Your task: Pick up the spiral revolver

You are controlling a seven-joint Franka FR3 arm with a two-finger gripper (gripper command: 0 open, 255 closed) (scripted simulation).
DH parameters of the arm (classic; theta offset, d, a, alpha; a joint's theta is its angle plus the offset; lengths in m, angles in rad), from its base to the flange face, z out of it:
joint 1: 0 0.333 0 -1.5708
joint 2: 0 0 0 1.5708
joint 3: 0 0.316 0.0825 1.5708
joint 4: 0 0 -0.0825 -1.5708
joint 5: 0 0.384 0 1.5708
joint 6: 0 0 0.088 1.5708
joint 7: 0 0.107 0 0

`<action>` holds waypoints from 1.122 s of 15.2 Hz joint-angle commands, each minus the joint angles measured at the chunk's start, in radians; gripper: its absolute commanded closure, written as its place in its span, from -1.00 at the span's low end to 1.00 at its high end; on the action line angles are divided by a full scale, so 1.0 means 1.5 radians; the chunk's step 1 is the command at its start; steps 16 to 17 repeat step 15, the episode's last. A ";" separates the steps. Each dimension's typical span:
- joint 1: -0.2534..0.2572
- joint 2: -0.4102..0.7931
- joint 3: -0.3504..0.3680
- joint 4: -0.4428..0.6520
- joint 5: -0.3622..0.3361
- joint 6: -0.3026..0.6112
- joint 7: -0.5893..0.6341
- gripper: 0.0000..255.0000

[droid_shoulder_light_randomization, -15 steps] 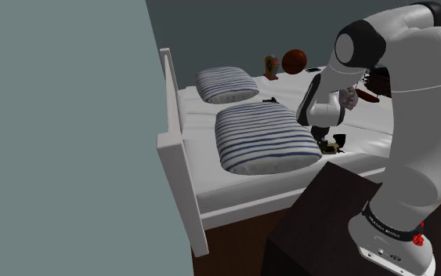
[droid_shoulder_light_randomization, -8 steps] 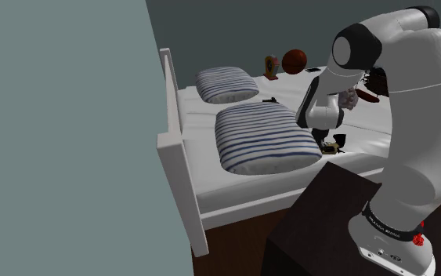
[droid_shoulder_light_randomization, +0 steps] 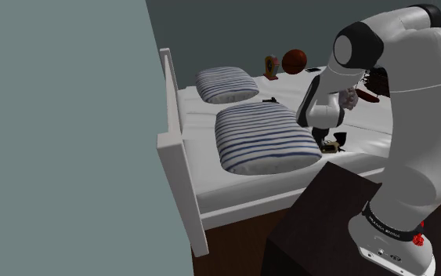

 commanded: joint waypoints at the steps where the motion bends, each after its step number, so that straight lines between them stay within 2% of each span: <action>1: 0.013 -0.016 -0.016 -0.005 -0.012 -0.012 0.008 1.00; 13: 0.103 -0.131 -0.130 -0.036 -0.119 -0.095 0.083 1.00; 17: 0.104 -0.133 -0.131 -0.036 -0.121 -0.096 0.084 1.00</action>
